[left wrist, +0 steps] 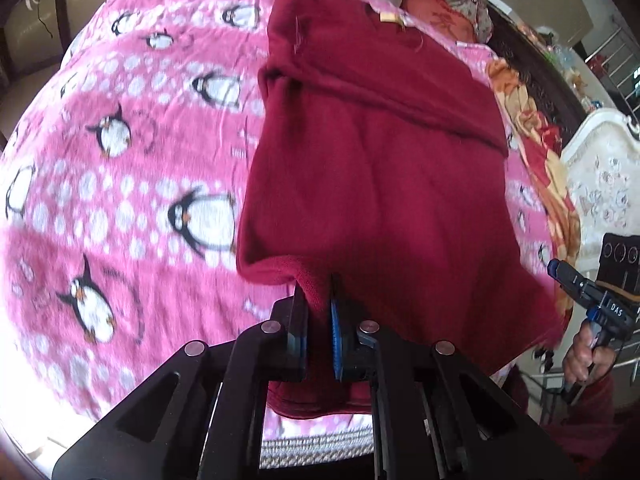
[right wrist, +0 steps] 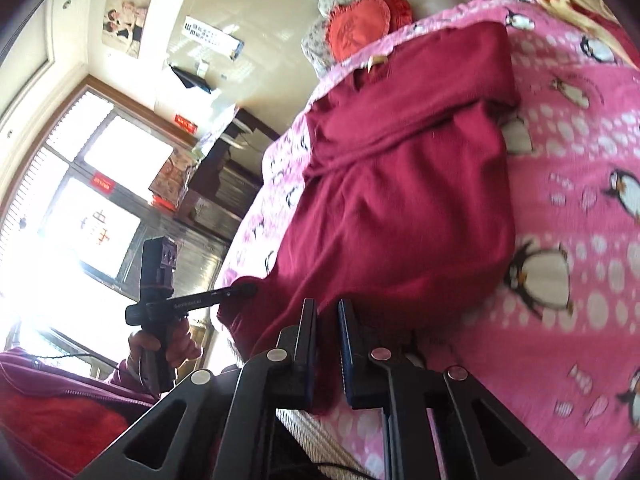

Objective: Fold small clothes
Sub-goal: 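Grasp the sweatshirt hem with both grippers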

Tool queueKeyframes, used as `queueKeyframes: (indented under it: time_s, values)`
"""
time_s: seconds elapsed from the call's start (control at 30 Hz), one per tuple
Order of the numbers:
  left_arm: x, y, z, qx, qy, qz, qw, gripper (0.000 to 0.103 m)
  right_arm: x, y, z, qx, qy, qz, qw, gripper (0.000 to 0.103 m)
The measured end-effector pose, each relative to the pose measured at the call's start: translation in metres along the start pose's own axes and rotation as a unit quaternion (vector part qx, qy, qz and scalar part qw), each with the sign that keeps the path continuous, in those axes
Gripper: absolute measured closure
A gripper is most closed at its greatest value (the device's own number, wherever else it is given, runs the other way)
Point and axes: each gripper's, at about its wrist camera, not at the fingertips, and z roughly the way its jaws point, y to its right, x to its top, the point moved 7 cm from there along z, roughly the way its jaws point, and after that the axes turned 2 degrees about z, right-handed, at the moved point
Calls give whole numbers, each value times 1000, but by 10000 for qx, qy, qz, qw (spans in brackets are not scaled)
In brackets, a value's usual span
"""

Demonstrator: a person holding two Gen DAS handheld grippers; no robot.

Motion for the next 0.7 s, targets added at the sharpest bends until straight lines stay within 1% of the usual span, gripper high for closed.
queueKeyframes:
  time_s: [0.13,0.17,0.23,0.27,0.33,0.37,0.4,0.43,0.47,0.63,0.7]
  values:
    - [19,4,-2,-8,171,80,9998,96,31,3,-9,-28,431,18,9991,98]
    - [21,6,-4,-7,191,121,9997,96,35,4,-11,-66,442,8,9990,98]
    - [21,7,-7,-3,210,207,9996,96,39,2,-11,-171,272,-62,9995,98]
    - [19,6,-7,15,208,227,9995,96,38,1,-11,-189,141,-61,9997,98]
    - [12,4,-3,28,156,211,9997,96,33,6,-14,-360,-39,17,9993,96]
    - [7,1,-1,35,122,190,9997,96,29,10,-16,-403,-120,60,9991,91]
    - [3,1,2,49,84,163,9998,96,21,13,-17,-445,-232,128,9987,78]
    - [-3,-2,3,56,47,129,9999,96,12,18,-17,-500,-355,224,9979,69]
    - [-7,-4,3,54,21,97,9999,96,0,23,-18,-560,-500,366,9965,53]
    - [-21,-10,5,92,-93,-2,9999,96,-58,37,-7,-504,-1151,818,9887,53]
    - [-25,-10,5,172,-90,48,9998,96,-69,40,0,-458,-1198,936,9873,53]
